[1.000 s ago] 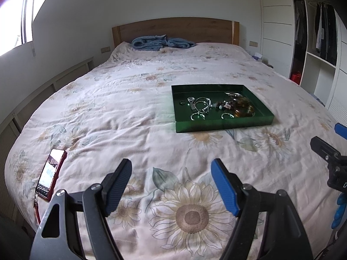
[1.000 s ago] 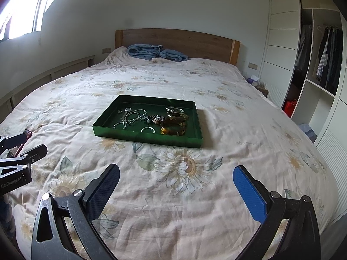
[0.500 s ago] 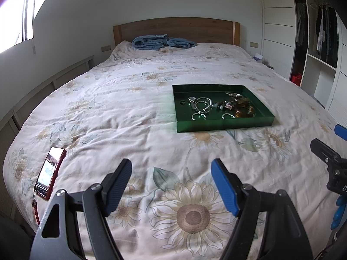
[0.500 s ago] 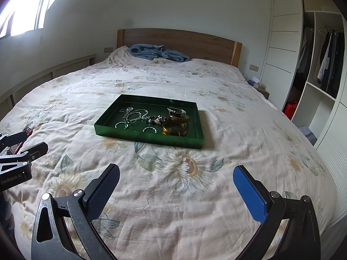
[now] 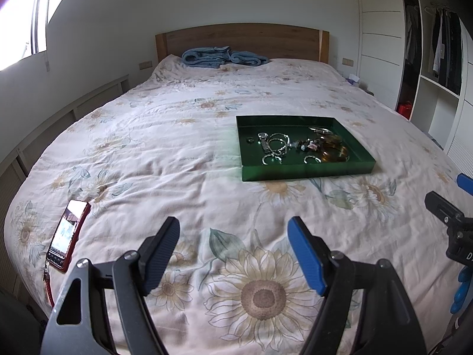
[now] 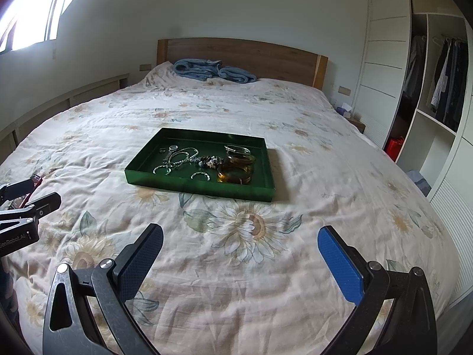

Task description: Organize jewelry

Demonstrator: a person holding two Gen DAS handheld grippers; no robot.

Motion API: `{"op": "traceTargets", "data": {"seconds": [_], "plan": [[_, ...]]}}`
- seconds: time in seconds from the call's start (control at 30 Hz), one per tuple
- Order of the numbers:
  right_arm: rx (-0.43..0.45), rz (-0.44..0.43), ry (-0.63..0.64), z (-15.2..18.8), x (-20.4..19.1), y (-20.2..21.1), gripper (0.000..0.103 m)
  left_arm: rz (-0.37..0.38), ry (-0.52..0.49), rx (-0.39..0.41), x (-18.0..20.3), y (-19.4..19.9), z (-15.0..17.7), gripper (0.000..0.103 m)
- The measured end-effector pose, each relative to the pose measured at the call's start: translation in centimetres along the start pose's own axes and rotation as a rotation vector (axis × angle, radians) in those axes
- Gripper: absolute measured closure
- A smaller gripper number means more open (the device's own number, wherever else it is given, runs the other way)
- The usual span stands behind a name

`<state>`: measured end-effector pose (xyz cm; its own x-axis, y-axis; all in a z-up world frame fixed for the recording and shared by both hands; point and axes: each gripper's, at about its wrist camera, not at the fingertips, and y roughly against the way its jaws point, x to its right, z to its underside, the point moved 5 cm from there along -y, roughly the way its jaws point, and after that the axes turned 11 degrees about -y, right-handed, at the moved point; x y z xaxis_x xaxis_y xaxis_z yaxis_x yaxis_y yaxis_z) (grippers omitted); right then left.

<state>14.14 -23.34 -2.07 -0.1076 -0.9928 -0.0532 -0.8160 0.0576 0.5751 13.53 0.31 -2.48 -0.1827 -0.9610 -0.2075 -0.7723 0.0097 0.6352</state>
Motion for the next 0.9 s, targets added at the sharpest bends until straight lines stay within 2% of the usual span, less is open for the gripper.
{"op": "traceTargets", "data": {"seconds": [0.9], "plan": [[-0.015,0.029,-0.034,0.0,2.5,-1.2,0.000,-0.009,0.000,-0.021,-0.1,-0.8,0.3,0.029]]}}
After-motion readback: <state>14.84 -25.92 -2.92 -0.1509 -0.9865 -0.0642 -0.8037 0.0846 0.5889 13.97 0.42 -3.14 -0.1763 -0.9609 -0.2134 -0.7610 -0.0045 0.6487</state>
